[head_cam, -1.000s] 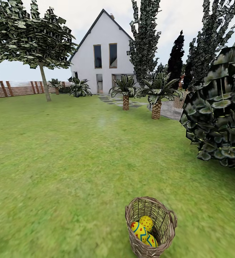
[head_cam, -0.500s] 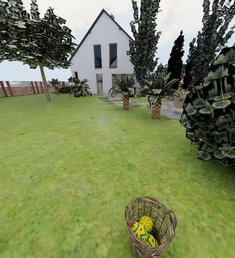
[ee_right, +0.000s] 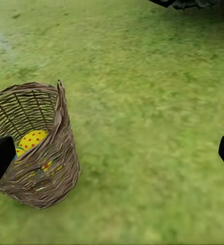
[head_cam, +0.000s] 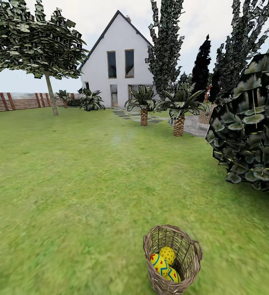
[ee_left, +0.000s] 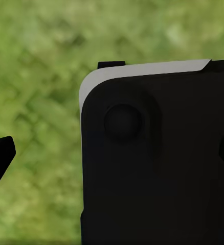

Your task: Take the three Easter eggs out of the wicker basket on the lawn in the garden, then place them on the lawn next to a single tree (choose any tree) so that all three eggs are next to the same tree and none are left in the basket.

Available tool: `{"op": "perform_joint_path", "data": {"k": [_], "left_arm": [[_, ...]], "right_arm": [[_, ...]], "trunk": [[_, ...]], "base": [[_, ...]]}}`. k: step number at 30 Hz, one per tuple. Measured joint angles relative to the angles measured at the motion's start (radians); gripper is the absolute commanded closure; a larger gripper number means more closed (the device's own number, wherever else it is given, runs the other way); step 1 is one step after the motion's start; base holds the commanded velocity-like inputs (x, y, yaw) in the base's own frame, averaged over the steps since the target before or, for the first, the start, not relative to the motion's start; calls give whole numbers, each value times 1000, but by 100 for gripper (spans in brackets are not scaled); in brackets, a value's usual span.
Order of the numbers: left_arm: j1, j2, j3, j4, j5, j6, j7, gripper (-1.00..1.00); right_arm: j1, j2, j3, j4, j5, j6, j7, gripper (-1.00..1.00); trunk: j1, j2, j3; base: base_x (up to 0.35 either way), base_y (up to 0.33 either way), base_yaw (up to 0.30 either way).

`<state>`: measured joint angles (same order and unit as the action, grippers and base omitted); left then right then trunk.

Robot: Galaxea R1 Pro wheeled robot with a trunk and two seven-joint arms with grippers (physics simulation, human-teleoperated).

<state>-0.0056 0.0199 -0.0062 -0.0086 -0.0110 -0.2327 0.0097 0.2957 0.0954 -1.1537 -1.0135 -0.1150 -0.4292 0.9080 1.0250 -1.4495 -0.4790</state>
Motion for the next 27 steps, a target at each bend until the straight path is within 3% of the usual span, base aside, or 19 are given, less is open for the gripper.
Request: {"op": "perform_joint_path", "data": {"k": [11, 16, 20, 21, 27], "left_arm": [[0, 0, 1, 0, 0, 0, 0, -100], [0, 0, 1, 0, 0, 0, 0, -100], [0, 0, 1, 0, 0, 0, 0, -100], [0, 0, 1, 0, 0, 0, 0, -100], [0, -1, 0, 0, 0, 1, 0, -100]], "right_arm": [[-1, 11, 4, -11, 29, 1, -3, -100], [-16, 5, 4, -15, 58, 33, -56, -100], [-85, 1, 14, -39, 153, 178, -148, -100], [-119, 2, 22, -61, 195, 225, -174, -100], [-245, 4, 43, -132, 337, 373, -228, -100]], "trunk": [[0, 0, 0], [0, 0, 0], [0, 0, 0], [0, 0, 0], [0, 0, 0]], "base": [[0, 0, 0], [0, 0, 0], [0, 0, 0], [0, 0, 0], [0, 0, 0]]}}
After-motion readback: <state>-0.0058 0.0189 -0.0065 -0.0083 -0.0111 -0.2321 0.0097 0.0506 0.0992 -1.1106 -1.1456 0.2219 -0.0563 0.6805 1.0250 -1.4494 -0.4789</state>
